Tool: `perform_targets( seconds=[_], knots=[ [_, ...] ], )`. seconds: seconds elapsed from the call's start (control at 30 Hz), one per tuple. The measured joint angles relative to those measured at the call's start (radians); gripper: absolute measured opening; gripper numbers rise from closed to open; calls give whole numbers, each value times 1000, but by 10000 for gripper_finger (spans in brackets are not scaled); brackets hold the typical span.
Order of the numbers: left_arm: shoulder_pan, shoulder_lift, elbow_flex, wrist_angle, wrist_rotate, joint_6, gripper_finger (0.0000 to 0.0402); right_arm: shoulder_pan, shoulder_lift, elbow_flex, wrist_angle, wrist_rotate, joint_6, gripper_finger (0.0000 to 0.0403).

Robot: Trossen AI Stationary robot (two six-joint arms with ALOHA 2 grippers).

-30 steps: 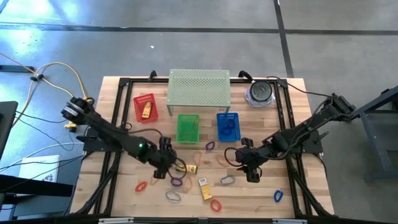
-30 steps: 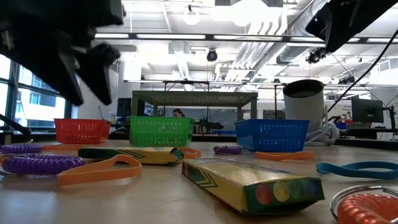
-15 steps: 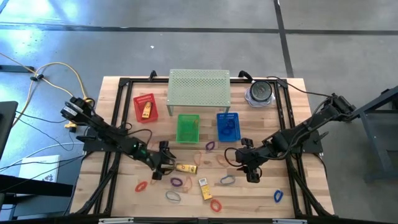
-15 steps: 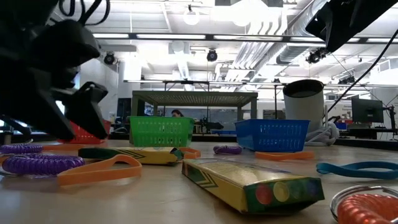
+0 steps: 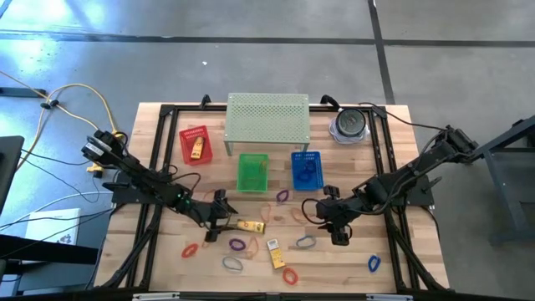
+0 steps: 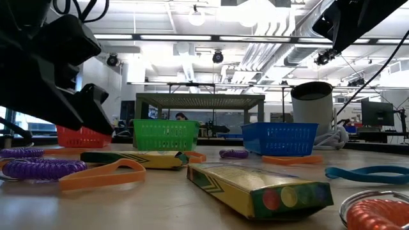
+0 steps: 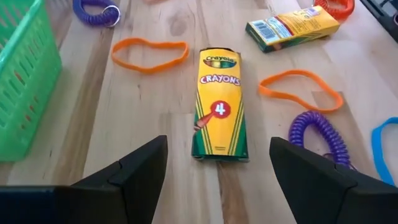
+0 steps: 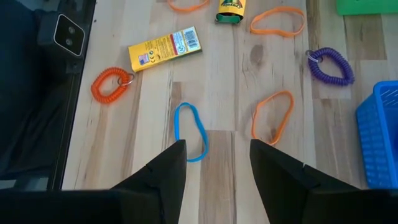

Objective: Pick & Place Office Desk Supplies
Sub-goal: Put the yellow crayon box into the red bin

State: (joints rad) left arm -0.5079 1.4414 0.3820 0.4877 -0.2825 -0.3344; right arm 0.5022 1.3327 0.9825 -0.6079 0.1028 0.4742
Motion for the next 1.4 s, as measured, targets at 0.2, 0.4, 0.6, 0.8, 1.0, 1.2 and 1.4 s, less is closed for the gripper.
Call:
perform_targets(
  seconds=[0.2,0.4,0.6,0.8,1.0,1.2,1.4],
  knots=[
    [1,72,0,14,-22,-6,273,0,0,0,0,2,-1,166],
    [2,176,0,162,-29,41,273,0,0,0,1,2,-1,166],
    [2,234,1,226,-18,-5,273,0,0,0,8,3,-1,166],
    [-7,241,1,244,-12,-43,273,0,0,0,8,3,-1,166],
    [-19,243,1,254,-14,-83,273,0,0,0,8,3,-1,166],
    [-20,243,1,254,-11,-85,273,0,0,0,8,3,-1,166],
    [-20,243,1,254,-10,-90,273,0,0,0,8,3,-1,166]
  ],
)
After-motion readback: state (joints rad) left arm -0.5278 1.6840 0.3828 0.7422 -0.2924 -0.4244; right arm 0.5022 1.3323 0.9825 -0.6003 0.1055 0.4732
